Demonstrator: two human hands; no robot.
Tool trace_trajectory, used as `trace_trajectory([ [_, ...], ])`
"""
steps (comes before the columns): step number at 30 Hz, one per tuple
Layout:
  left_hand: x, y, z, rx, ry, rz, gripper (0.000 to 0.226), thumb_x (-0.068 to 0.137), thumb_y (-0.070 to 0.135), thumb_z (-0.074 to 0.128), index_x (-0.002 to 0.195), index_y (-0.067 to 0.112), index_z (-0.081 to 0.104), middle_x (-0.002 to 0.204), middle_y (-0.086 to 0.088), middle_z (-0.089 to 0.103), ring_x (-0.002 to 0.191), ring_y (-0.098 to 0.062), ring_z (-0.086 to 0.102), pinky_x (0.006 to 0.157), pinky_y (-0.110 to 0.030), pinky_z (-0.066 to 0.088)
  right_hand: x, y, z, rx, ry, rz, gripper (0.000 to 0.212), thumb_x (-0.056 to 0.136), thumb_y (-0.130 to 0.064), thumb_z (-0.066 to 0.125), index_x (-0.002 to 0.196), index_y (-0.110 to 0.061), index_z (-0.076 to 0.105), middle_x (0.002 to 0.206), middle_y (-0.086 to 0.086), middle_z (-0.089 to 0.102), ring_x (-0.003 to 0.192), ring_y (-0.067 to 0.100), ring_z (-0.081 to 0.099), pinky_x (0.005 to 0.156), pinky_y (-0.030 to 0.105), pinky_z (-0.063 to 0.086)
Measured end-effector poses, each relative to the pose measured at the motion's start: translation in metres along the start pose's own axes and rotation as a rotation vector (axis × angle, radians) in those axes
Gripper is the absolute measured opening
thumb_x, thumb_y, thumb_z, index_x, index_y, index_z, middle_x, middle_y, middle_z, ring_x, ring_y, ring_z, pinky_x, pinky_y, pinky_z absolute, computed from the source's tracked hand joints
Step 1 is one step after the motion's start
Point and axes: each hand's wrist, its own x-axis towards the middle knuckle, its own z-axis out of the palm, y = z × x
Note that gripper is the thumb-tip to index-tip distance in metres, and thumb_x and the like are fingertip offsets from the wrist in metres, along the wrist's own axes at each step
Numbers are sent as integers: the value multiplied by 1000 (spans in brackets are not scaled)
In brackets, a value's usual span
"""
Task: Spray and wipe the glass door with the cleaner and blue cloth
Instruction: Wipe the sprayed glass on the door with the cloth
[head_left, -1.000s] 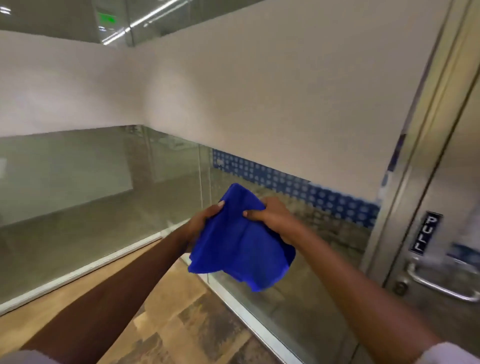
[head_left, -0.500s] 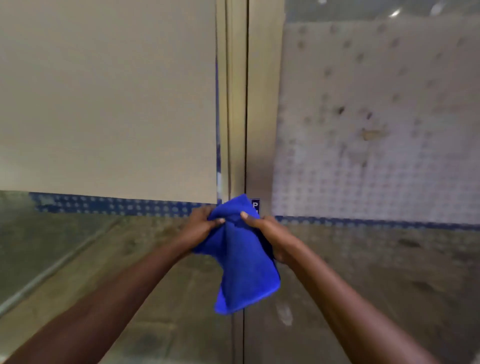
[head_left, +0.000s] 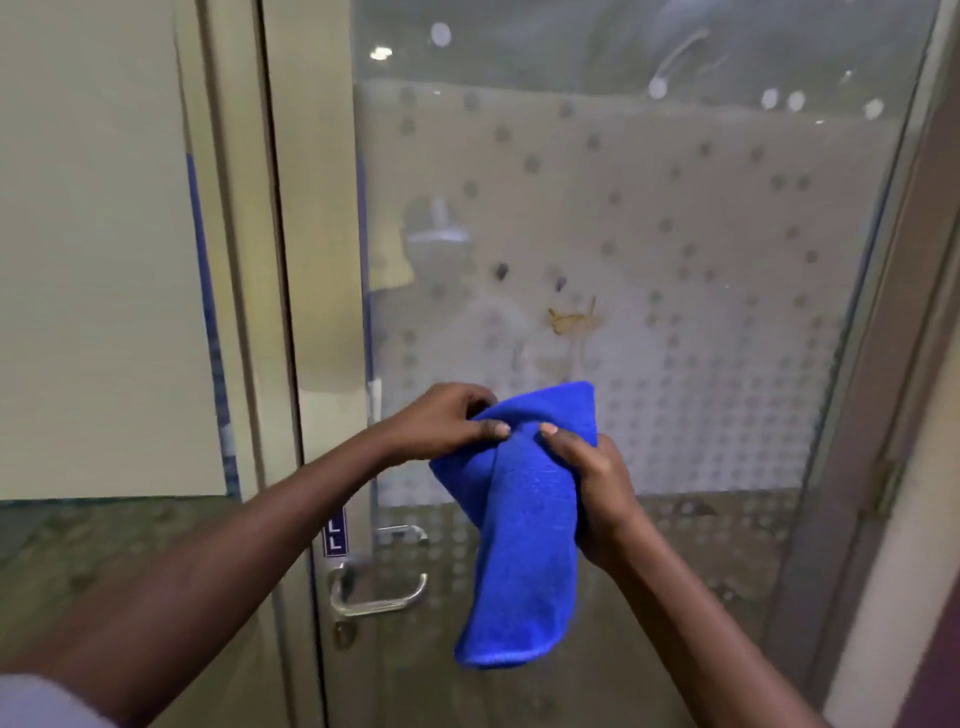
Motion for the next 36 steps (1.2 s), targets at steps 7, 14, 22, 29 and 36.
trace_trajectory([
  [7, 56, 15, -30, 737, 756, 352, 28, 89, 23, 57, 96, -3, 66, 86, -22, 69, 79, -40, 64, 68, -44, 52, 37, -54, -40, 4, 636, -345, 28, 81, -33, 58, 59, -16, 63, 53, -14, 61, 54, 7, 60, 62, 31, 49],
  [14, 92, -21, -57, 1086, 694, 234, 71, 89, 42, 48, 136, -10, 38, 142, -39, 37, 134, -56, 30, 115, -61, 23, 105, -65, -20, -445, 681, -556, 52, 92, -39, 42, 119, 3, 56, 136, 21, 48, 124, 24, 48, 98, 26, 37],
  [22, 116, -63, -52, 1177, 681, 262, 83, 95, 55, 30, 152, -3, 11, 159, -29, 10, 147, -46, 2, 118, -63, 2, 172, -57, 3, -686, 419, -524, 49, 101, -36, 37, 107, 9, 57, 153, 20, 30, 147, 28, 5, 119, 44, 10],
  [29, 116, -69, -55, 1202, 724, 294, 78, 97, 52, 25, 153, 0, 6, 160, -26, 4, 148, -43, -2, 119, -59, -1, 187, -57, -2, -819, 334, -616, 65, 93, -46, 16, 144, -15, 42, 163, 9, 2, 149, 21, -7, 117, 47, -5],
  [36, 114, -74, -60, 1135, 820, 385, 80, 95, 49, 37, 152, -1, 10, 157, -32, 10, 147, -45, 4, 121, -54, 4, 225, -44, 8, -1444, 454, -703, 72, 91, -63, 24, 153, -27, 12, 158, 28, -7, 144, 44, -15, 108, 67, -2],
])
